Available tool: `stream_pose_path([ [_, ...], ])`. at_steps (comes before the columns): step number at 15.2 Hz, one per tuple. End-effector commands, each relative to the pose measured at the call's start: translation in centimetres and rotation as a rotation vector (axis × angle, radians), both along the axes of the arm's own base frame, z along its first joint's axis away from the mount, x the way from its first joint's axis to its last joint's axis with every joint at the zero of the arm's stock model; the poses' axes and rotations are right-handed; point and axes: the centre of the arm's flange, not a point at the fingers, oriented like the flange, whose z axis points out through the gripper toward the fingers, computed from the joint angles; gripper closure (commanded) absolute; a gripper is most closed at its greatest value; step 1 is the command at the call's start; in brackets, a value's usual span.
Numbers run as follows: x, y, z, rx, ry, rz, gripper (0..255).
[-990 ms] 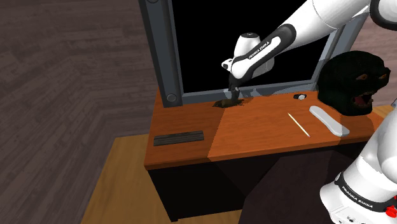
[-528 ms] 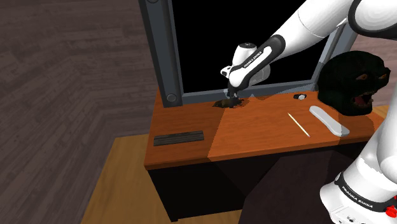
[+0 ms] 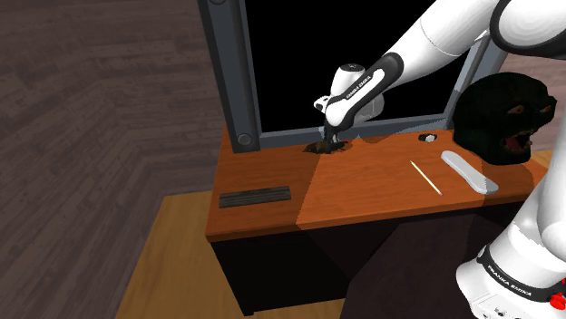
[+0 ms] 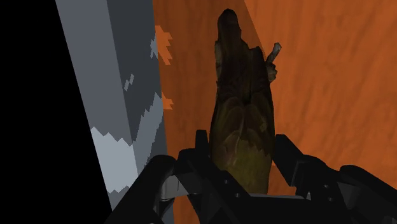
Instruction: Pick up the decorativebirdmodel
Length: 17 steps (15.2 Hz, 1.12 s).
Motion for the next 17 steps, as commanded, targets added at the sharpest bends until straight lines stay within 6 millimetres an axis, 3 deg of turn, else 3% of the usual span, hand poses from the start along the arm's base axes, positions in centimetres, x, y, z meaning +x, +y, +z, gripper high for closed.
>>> stream_pose_path([
  [1,0.0,0.0,-0.1,0.000,0.001,0.000,255],
  [4,-0.1,0.0,0.0,0.000,0.001,0.000,255],
  [17,-0.1,0.0,6.8,0.000,0.001,0.000,255],
])
